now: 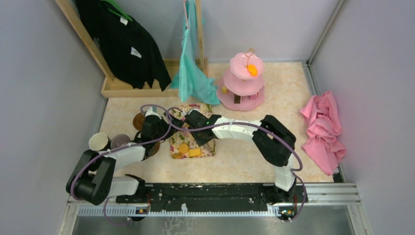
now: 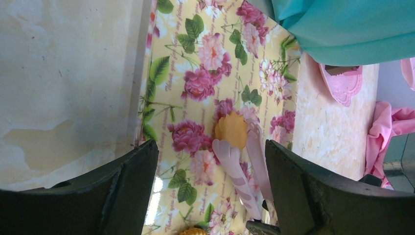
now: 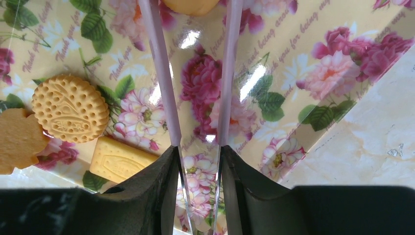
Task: Serve the afternoon tea
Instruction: Pick up the desert from the tray, then place the desert on the desert table.
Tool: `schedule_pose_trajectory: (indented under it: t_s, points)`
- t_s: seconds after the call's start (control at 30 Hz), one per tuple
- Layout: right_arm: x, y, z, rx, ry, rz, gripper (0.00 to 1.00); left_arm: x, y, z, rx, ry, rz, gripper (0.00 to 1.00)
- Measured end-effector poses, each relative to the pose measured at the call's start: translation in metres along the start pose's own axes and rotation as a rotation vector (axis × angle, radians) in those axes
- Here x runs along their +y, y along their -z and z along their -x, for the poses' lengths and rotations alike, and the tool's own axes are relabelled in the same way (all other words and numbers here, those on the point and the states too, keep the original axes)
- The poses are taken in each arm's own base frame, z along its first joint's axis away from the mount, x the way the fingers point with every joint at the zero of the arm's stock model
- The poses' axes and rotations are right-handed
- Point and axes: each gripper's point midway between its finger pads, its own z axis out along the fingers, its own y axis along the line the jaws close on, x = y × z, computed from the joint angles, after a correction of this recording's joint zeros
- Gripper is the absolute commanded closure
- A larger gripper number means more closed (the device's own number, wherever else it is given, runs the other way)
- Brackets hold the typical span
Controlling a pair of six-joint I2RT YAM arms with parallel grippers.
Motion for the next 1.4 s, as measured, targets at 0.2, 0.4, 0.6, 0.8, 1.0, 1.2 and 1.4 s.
schedule_pose_trajectory:
  t_s: [0.2, 0.4, 0.6, 0.8, 1.0, 1.2, 1.4]
  points:
    - [-0.001, 0.000, 0.001, -0.004, 0.003, -0.005, 0.78, 0.001, -0.001, -0.001, 0.002, 0.000, 0.002, 0.15]
    - [-0.004, 0.003, 0.001, -0.010, 0.002, -0.015, 0.80, 0.001, -0.001, -0.001, 0.003, 0.000, 0.003, 0.15]
    - [-0.009, 0.013, 0.002, -0.028, -0.005, -0.021, 0.82, -0.001, 0.001, 0.001, -0.003, 0.001, -0.001, 0.15]
    - [-0.014, 0.032, 0.001, -0.059, -0.018, -0.024, 0.82, -0.003, 0.003, 0.003, -0.012, 0.005, -0.005, 0.15]
    - [-0.024, 0.061, 0.003, -0.107, -0.035, -0.042, 0.82, -0.002, 0.005, 0.003, -0.011, 0.008, -0.001, 0.15]
    - [-0.039, 0.111, 0.021, -0.221, -0.068, -0.070, 0.82, -0.002, 0.006, 0.003, -0.011, 0.011, -0.001, 0.15]
    - [-0.058, 0.148, 0.031, -0.283, -0.090, -0.132, 0.82, -0.001, 0.007, 0.002, -0.002, 0.012, 0.002, 0.15]
